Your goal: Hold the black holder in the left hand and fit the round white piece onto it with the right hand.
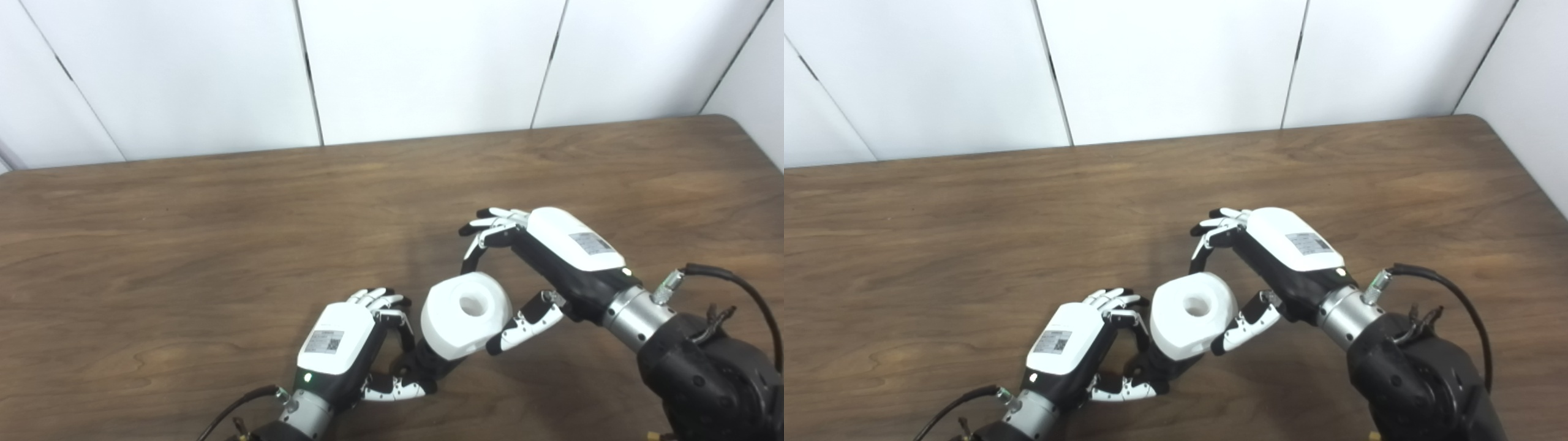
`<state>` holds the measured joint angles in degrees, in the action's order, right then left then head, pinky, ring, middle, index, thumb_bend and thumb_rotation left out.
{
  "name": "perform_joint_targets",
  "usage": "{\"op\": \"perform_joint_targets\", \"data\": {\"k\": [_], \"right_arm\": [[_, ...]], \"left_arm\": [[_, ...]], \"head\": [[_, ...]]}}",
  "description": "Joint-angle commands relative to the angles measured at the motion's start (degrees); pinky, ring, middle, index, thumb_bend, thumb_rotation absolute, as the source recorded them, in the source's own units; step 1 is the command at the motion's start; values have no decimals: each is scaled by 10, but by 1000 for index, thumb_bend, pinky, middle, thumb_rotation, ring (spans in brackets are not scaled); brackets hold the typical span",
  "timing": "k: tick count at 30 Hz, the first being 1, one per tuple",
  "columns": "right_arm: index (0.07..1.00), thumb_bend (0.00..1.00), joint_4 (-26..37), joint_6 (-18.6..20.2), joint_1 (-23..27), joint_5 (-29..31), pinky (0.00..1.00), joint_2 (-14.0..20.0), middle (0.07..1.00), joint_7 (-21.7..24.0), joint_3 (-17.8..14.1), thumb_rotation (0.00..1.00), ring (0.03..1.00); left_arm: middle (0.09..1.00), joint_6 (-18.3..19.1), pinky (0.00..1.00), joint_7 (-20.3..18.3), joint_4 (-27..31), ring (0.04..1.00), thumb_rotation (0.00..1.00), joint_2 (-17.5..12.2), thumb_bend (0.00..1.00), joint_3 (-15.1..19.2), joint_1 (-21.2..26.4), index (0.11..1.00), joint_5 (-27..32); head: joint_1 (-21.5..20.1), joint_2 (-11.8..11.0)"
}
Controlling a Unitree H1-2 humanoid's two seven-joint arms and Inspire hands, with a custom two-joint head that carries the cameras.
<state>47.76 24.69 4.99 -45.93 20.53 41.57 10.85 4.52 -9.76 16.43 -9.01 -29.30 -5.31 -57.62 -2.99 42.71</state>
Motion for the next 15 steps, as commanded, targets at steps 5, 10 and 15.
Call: {"op": "perform_joint_targets", "data": {"k": [5,10,15], "right_arm": [[483,523,19,-17,18,-7,929,-17,828,-1,-1,133,921],[483,523,14,-17,21,-9,944,-31,833,2,3,134,930],[483,523,12,-19,22,-15,963,-39,834,6,8,135,931]], "left_arm": [[823,38,885,-58,-49,894,49,-4,516,-16,-16,490,-20],[821,40,888,-59,-48,893,48,-4,516,-16,-15,490,-18],[821,42,887,-60,-48,893,49,-3,516,-19,-13,490,-21]], "head": [[2,1],[3,2],[3,3]]}}
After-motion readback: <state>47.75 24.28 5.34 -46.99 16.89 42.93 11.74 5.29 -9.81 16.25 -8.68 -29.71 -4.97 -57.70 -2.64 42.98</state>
